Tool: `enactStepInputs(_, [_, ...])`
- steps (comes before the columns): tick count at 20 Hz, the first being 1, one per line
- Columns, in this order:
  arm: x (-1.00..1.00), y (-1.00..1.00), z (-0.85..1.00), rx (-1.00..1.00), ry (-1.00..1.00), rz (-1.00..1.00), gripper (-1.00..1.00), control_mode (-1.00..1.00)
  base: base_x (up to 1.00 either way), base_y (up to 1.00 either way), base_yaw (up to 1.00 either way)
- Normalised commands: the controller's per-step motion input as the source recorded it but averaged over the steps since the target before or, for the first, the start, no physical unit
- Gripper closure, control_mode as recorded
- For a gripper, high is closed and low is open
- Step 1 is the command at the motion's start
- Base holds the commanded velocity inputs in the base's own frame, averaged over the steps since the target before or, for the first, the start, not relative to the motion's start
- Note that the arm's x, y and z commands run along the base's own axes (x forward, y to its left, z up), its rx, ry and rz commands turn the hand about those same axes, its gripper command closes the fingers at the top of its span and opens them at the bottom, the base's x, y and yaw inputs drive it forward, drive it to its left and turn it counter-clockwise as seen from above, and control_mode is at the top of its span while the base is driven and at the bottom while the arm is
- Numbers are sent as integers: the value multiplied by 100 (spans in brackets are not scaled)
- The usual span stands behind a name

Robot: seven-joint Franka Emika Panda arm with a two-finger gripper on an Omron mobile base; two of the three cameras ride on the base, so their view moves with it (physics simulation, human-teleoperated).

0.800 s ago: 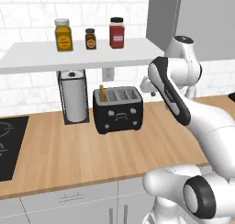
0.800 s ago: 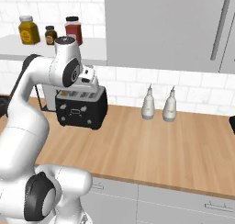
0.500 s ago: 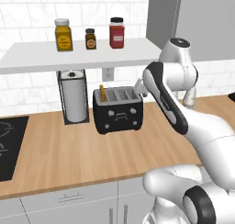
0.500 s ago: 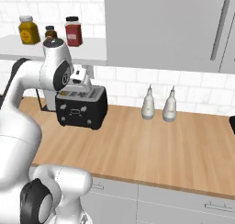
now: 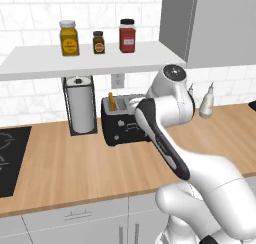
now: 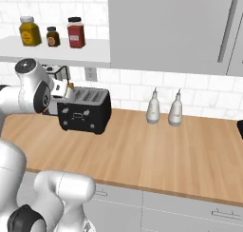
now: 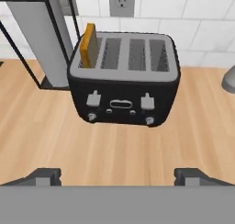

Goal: Start the toaster. Once the lever pops up, take the bread to the plate on the dining counter.

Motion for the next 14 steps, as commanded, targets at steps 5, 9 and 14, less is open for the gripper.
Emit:
enactStepInputs(5, [1, 31, -22, 0, -10, -3, -100, -100, 0, 0, 0])
enactStepInputs(9, [31, 11, -4, 0, -4, -4, -100, -100, 0, 0, 0])
enactStepInputs(14, [50, 0, -2, 0, 0, -3, -100, -100, 0, 0, 0])
